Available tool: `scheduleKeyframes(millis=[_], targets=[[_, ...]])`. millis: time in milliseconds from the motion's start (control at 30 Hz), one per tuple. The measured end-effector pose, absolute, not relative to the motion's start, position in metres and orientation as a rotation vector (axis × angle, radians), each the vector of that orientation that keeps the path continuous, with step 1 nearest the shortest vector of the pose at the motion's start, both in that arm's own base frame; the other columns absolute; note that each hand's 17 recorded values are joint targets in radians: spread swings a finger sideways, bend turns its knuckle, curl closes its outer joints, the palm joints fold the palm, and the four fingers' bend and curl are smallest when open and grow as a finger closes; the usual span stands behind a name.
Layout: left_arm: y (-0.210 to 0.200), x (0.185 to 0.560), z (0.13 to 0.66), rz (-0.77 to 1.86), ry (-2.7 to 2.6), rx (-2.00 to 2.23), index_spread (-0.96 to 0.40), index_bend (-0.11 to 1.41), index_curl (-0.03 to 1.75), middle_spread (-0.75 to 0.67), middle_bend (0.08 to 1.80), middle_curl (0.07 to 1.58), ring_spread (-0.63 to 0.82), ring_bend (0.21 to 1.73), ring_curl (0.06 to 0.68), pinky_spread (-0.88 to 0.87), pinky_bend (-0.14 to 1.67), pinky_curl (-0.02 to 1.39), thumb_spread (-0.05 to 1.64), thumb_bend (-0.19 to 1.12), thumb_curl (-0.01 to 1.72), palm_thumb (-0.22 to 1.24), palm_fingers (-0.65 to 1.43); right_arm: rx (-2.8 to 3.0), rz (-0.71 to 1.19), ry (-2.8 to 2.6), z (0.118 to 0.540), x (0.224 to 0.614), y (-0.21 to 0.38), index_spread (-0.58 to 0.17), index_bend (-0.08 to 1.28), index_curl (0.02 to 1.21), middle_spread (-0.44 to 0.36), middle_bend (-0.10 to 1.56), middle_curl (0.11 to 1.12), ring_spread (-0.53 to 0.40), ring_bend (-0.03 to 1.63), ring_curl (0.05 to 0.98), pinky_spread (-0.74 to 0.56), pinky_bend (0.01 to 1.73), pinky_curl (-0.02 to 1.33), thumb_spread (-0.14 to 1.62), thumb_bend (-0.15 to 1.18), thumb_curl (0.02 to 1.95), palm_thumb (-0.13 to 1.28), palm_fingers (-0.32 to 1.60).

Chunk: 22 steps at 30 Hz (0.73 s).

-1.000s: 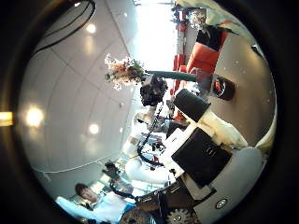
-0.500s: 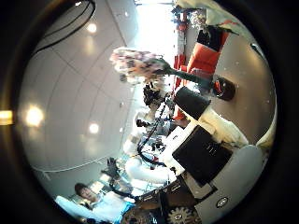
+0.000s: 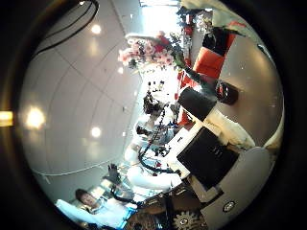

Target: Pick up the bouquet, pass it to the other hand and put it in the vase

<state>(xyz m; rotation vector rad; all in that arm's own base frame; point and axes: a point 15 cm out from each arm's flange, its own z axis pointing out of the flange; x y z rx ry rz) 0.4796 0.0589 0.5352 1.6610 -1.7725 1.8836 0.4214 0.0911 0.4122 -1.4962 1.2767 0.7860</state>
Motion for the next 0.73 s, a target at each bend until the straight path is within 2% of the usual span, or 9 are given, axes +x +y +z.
scheduleKeyframes(millis=[233,300,400,567,733], targets=[[0.045,0.434,0.554,1.834,-1.787,1.708,0.14,0.13,0.27,0.55,0.17,0.3,0.61,0.54,0.19,0.59,0.25,0.36,0.83,-0.04,0.35,0.24,-0.11,-1.527,0.83,1.258,0.404,0.405,0.092,-0.364,0.42,0.61,-0.132,0.61,0.58,-0.211,0.96,0.403,0.31,0.74,0.25,1.01,-0.02,0.49,0.71,0.5],[0.044,0.418,0.55,1.764,-1.801,1.773,0.15,0.13,0.26,0.55,0.17,0.29,0.61,0.53,0.19,0.59,0.25,0.35,0.82,-0.04,0.35,0.24,-0.1,-1.59,0.831,1.283,0.395,0.398,0.086,-0.362,0.42,0.61,-0.157,0.6,0.58,-0.198,0.96,0.405,0.34,0.74,0.25,1.0,-0.02,0.49,0.72,0.47],[0.047,0.396,0.537,1.591,-1.872,1.901,0.16,0.14,0.25,0.55,0.17,0.28,0.63,0.53,0.189,0.6,0.25,0.34,0.82,-0.04,0.35,0.24,-0.09,-1.76,0.748,1.357,0.39,0.391,0.058,-0.359,0.41,0.61,-0.159,0.6,0.58,-0.162,0.91,0.398,0.39,0.73,0.24,1.0,-0.03,0.49,0.72,0.4],[0.057,0.353,0.511,1.188,-2.015,2.139,0.17,0.15,0.26,0.55,0.17,0.26,0.64,0.5,0.185,0.6,0.24,0.34,0.81,-0.04,0.34,0.22,-0.08,-2.026,0.612,1.485,0.39,0.377,0.017,-0.357,0.39,0.59,-0.137,0.58,0.56,-0.116,0.88,0.376,0.43,0.72,0.21,1.0,-0.03,0.49,0.71,0.38],[0.025,0.332,0.494,0.988,-2.046,2.131,0.17,0.16,0.26,0.55,0.16,0.24,0.66,0.49,0.184,0.6,0.24,0.33,0.81,-0.04,0.34,0.22,-0.07,-2.131,0.584,1.489,0.397,0.366,0.029,-0.353,0.38,0.58,-0.127,0.57,0.56,-0.093,0.85,0.365,0.45,0.69,0.19,1.01,-0.02,0.49,0.72,0.38]])
